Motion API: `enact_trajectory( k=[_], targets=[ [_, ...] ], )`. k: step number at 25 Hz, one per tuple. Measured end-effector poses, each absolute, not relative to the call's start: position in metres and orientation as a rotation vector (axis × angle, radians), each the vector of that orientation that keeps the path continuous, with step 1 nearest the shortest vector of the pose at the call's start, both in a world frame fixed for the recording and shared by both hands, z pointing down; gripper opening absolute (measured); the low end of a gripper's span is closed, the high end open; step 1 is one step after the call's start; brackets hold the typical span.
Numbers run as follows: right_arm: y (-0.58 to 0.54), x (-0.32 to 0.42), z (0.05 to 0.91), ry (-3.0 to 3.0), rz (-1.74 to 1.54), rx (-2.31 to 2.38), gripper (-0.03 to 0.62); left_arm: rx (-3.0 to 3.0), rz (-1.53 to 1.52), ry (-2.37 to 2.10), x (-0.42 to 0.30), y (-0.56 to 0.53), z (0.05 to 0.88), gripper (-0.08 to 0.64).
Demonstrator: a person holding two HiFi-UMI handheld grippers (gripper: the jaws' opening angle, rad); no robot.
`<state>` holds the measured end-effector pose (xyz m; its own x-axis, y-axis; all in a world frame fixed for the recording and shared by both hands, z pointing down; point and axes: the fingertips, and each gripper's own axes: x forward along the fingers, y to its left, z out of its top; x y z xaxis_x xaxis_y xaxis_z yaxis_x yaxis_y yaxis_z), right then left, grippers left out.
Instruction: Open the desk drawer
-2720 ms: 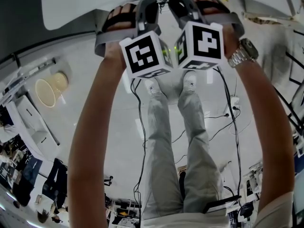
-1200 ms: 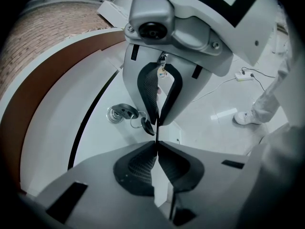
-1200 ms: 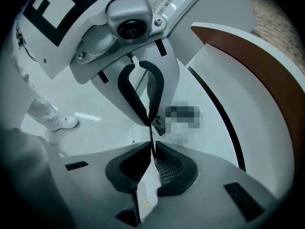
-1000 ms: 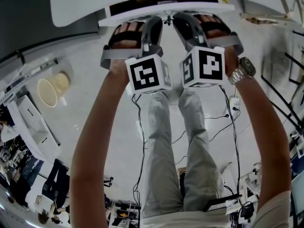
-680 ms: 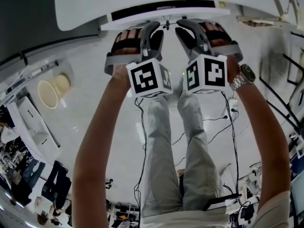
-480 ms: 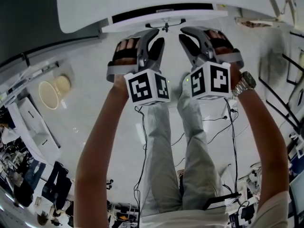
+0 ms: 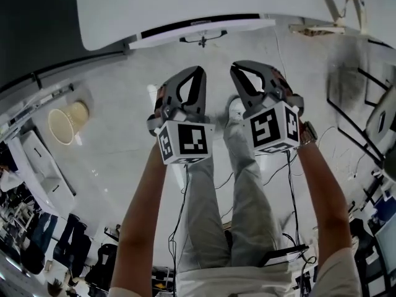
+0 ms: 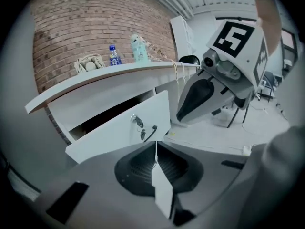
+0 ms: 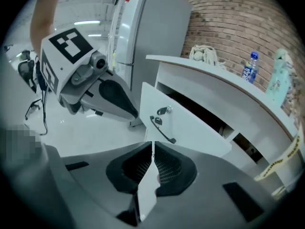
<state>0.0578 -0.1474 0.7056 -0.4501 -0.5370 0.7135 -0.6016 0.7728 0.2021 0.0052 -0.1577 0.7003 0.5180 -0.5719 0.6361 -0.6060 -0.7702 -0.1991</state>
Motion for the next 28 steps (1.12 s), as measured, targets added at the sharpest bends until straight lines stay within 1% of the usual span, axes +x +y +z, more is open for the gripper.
enact_trajectory(
  k=[9,16,22,28],
  targets=[
    [-0.139,0.068,0.635,-2.277,0.29,1.069,0.026,2.653,0.768,-1.171,0.005,-0.155,0.629,0.006],
    [-0.121,0.057,0.577,-2.417,0.527,1.149,0.026,2.736,0.64,-1.227,-0.005,-0.141,0.551,0.005],
    [-0.132,0.038,0.495,-2.55,0.417,1.098,0.026,2.653,0.388,-1.338,-0.033,-0.14,0.468,0.005],
    [-0.142,0.046,0.39,-2.634,0.232,1.143,0.026,2.659,0.288,-1.429,-0.055,-0.145,0.387,0.005]
  ],
)
